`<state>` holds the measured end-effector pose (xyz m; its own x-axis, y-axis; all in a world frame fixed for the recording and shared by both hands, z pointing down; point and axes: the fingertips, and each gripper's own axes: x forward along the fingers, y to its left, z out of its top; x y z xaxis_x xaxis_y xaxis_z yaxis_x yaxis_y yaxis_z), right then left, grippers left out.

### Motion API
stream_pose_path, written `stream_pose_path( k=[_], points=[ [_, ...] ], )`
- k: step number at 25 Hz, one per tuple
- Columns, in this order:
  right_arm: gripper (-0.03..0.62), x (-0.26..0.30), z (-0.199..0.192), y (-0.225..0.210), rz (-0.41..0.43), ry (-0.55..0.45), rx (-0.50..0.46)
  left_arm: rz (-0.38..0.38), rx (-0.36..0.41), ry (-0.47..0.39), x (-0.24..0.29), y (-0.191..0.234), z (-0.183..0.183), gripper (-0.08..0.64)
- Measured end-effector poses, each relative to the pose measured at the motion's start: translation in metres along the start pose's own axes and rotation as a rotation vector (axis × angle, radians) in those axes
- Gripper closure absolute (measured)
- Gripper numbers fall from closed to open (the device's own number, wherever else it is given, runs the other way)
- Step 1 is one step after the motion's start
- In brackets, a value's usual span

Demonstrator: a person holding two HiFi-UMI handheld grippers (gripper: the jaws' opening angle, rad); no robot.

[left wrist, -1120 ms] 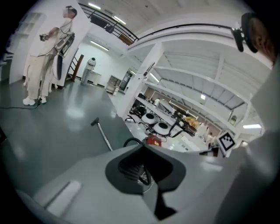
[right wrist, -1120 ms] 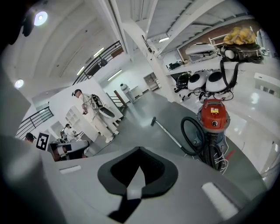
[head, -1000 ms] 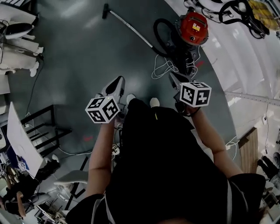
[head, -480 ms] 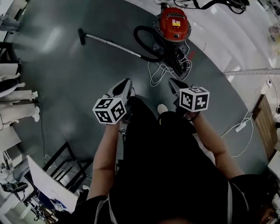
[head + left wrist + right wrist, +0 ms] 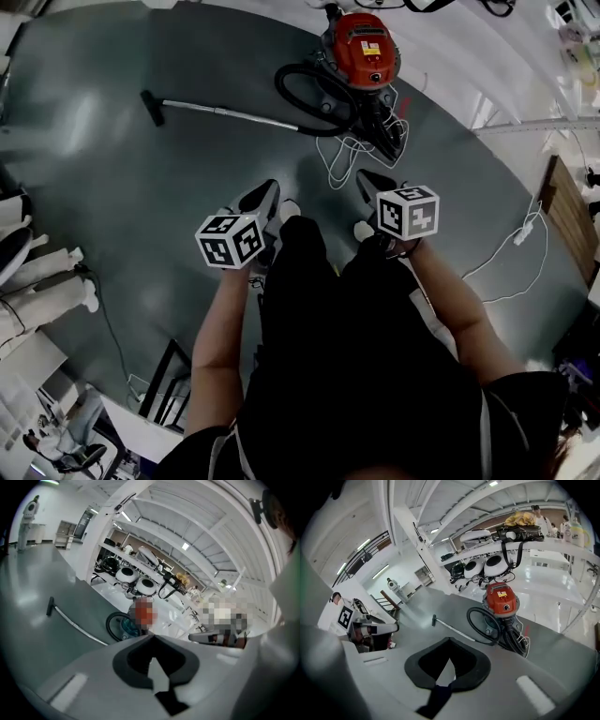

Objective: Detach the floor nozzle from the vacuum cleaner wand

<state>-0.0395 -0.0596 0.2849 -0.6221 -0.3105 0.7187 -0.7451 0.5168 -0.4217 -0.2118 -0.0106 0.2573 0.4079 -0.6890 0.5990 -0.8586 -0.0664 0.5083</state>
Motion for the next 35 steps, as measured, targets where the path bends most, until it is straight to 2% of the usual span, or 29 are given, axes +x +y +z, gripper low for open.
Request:
stream_pose_path(
  k=[8,15,20,27,31,35],
  points=[
    [0.595,0.029,-0.017,0.026,-0.061,0.003,0.073,-0.088,0.027,0.133,0.01,0.045,-0.017,0.549],
    [0.595,0.055,-0.029,0.019,-0.063,-0.009,0.047,-0.084,0.07,0.163,0.039,0.058,-0.034,0.549],
    [0.595,0.095,-0.045,-0.007,-0.074,-0.001,-0.022,-0.057,0.107,0.16,0.077,0.078,-0.065,0.549],
    [0.595,0.185,-0.08,-0.057,-0.063,0.008,-0.062,-0.038,0.135,0.167,0.163,0.135,-0.118,0.549],
    [0.595,0.238,-0.103,-0.092,-0.038,0.009,-0.112,-0.031,0.227,0.195,0.218,0.172,-0.143,0.549],
    [0.595,0.289,-0.119,-0.131,-0.007,0.006,-0.172,-0.057,0.274,0.202,0.269,0.207,-0.16,0.549]
  ],
)
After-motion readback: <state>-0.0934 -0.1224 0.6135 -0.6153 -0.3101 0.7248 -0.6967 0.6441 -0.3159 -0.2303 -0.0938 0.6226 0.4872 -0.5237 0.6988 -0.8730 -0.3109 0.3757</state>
